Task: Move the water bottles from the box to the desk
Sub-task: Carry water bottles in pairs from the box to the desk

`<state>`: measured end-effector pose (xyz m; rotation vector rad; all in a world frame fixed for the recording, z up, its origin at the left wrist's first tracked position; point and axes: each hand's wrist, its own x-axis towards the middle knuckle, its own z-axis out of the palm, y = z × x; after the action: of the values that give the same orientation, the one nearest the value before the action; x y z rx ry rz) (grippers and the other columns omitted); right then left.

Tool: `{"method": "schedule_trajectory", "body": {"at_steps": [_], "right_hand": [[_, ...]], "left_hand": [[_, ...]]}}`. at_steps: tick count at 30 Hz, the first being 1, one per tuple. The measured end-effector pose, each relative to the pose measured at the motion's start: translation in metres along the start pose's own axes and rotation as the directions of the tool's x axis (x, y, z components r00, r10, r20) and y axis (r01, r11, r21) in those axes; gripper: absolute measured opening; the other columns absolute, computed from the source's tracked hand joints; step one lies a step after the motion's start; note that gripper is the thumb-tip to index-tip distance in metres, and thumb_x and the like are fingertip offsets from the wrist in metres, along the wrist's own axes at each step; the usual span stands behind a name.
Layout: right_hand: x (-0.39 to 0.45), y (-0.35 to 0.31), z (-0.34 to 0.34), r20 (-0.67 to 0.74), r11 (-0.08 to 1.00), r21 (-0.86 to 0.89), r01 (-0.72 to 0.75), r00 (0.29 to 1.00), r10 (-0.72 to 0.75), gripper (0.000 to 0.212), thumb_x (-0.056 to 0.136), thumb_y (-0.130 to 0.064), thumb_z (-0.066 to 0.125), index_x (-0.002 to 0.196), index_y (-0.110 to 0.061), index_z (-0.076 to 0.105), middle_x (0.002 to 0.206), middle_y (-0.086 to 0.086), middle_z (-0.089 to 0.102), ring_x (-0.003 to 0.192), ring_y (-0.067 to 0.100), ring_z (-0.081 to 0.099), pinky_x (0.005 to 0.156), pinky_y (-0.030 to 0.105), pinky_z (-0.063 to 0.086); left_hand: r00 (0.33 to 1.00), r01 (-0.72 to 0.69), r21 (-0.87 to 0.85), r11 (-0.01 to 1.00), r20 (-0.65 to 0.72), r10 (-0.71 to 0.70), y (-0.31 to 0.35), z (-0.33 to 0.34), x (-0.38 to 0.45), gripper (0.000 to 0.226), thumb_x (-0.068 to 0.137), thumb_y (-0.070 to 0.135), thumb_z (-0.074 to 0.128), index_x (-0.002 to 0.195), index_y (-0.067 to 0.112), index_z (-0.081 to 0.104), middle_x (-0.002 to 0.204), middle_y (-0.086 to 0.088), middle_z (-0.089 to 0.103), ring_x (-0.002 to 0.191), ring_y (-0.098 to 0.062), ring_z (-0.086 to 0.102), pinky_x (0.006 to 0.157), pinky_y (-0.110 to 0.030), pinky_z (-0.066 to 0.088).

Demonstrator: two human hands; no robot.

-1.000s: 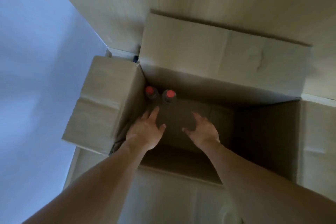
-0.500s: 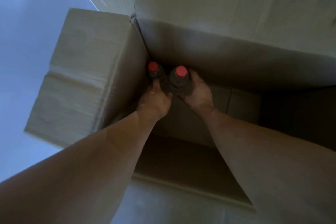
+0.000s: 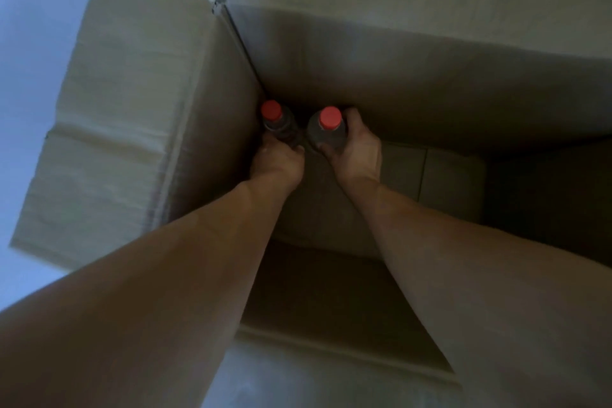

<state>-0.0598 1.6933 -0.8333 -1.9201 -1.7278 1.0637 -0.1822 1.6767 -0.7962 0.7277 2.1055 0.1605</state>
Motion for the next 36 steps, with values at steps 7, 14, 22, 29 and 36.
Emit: {"method": "schedule_trajectory", "body": {"at_steps": [7,14,22,29,36], "right_hand": [[-0.026,0.027,-0.035,0.007,0.998,0.024,-0.058,0.998,0.058,0.051,0.079,-0.016,0.081,0.122,-0.005,0.055,0.115,0.013,0.067,0.108,0.029,0.062,0.086,0.032,0.047],[-0.04,0.062,-0.077,0.021,0.988,0.0,-0.152,0.988,0.152,0.057,0.074,-0.016,0.085,0.123,-0.014,0.056,0.125,0.008,0.065,0.12,0.025,0.058,0.101,0.046,0.051],[-0.042,0.083,-0.091,0.004,0.989,0.0,-0.15,0.989,0.15,0.059,0.069,-0.019,0.089,0.118,-0.014,0.058,0.117,0.005,0.068,0.107,0.018,0.062,0.093,0.043,0.054],[-0.032,0.089,-0.09,0.016,0.989,-0.012,-0.144,0.989,0.144,0.064,0.069,-0.022,0.089,0.123,-0.015,0.055,0.124,0.005,0.065,0.116,0.021,0.06,0.098,0.043,0.053],[-0.024,0.091,-0.091,0.153,0.991,-0.061,-0.12,0.98,0.128,0.067,0.075,-0.028,0.085,0.134,-0.014,0.055,0.132,0.006,0.055,0.123,0.024,0.053,0.106,0.041,0.045]], "left_hand": [[0.988,-0.001,-0.295,0.956,-0.147,-0.044,0.001,0.014,0.003,0.061,0.096,0.027,0.064,0.15,0.015,0.038,0.146,-0.013,0.052,0.134,-0.033,0.049,0.109,-0.037,0.041],[0.939,-0.006,-0.367,0.93,-0.321,-0.121,0.011,0.029,0.013,0.058,0.091,0.023,0.072,0.138,0.005,0.043,0.136,-0.017,0.058,0.127,-0.035,0.055,0.102,-0.037,0.045],[0.928,-0.077,-0.182,0.98,-0.373,0.004,0.005,0.033,0.029,0.06,0.094,0.021,0.066,0.147,0.007,0.042,0.137,-0.019,0.057,0.13,-0.034,0.053,0.105,-0.036,0.04],[0.939,-0.171,-0.03,0.985,-0.309,0.153,0.008,0.036,0.037,0.082,0.081,0.016,0.082,0.149,0.008,0.037,0.138,-0.015,0.059,0.129,-0.032,0.054,0.104,-0.036,0.043],[0.922,-0.281,0.032,0.959,-0.27,0.279,0.0,0.035,0.04,0.058,0.081,0.011,0.08,0.134,0.011,0.055,0.133,-0.013,0.062,0.126,-0.031,0.056,0.101,-0.033,0.042]]}}
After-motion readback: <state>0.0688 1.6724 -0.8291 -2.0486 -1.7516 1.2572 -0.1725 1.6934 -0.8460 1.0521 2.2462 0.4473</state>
